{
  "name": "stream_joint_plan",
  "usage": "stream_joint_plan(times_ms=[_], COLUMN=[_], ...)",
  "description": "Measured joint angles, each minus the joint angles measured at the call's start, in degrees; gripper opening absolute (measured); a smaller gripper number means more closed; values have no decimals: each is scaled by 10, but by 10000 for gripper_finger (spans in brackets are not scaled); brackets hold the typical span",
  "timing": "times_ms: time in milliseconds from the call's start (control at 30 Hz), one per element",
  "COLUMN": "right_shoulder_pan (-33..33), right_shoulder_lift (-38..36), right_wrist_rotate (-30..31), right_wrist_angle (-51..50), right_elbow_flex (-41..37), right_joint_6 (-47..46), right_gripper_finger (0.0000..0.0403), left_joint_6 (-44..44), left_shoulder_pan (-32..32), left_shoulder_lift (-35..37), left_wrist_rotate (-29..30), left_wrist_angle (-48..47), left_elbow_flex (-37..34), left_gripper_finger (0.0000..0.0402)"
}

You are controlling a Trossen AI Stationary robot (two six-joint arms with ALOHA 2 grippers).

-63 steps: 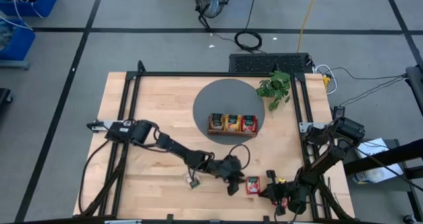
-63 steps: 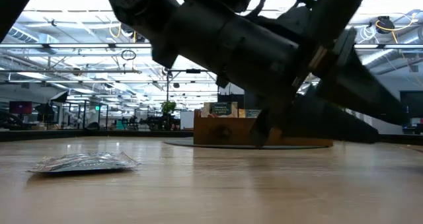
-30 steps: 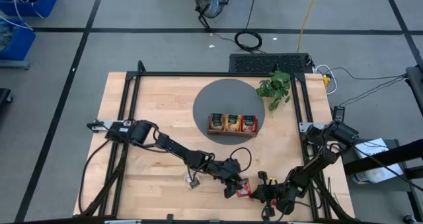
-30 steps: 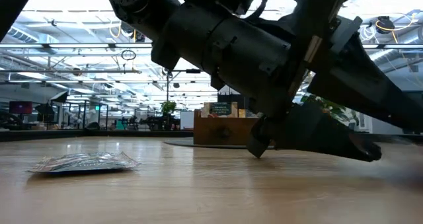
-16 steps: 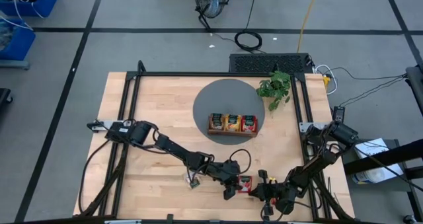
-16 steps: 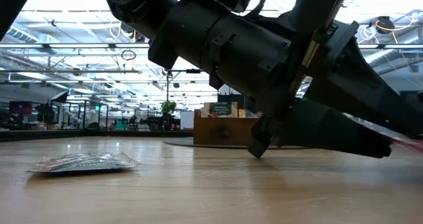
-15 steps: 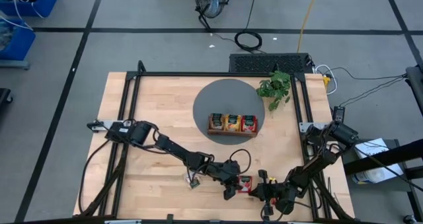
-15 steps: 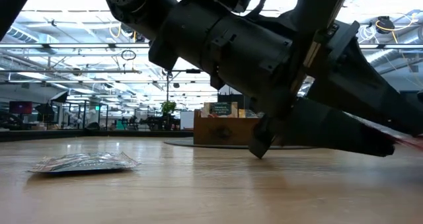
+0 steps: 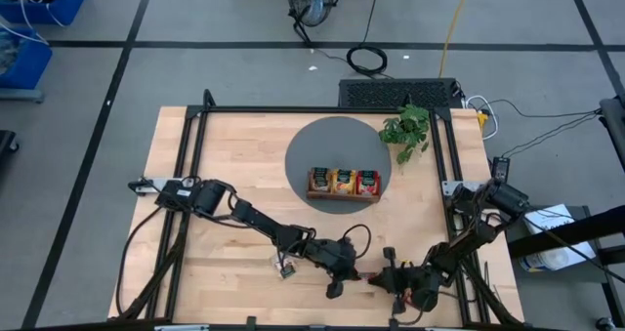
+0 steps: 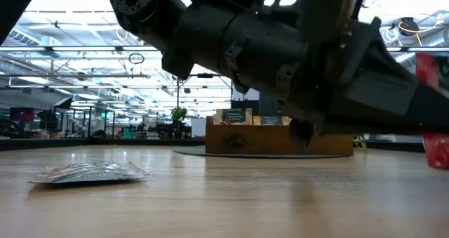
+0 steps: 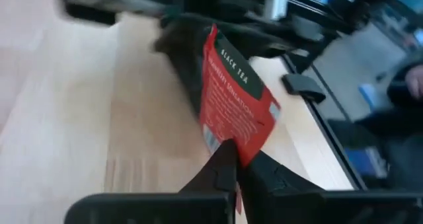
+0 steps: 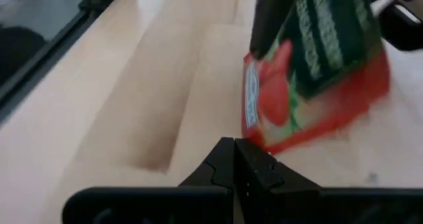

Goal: Pick & Place Tea
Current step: Put the red tea bag into the right section of the wooden organiser

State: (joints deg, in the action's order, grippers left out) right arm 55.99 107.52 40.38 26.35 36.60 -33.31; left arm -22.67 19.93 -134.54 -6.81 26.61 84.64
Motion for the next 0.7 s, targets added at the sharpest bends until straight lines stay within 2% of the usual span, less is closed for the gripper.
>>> stream_joint_plan(times_ms=[200,300,400,567,700], right_shoulder_pan=[14,15,16,21,27], right_shoulder_lift=[-8,-34,-92,-225,-312], right_wrist_rotate=[-2,-1,0,8,113], right_wrist_angle=[142,175,191,148,125], right_elbow_flex=[-2,-2,-2,-1,1], right_joint_6=[159,215,254,309,377], right_gripper_finger=[0,0,0,0,0], left_joint_6=[132,187,245,286,283], left_shoulder_pan=[11,18,22,32,38], left_shoulder_lift=[17,36,77,151,191], left_wrist_rotate=[5,21,36,129,198], left_wrist_angle=[-5,-26,-77,-194,-249], left_elbow_flex=[1,1,1,2,2], left_gripper_finger=[7,6,5,6,7])
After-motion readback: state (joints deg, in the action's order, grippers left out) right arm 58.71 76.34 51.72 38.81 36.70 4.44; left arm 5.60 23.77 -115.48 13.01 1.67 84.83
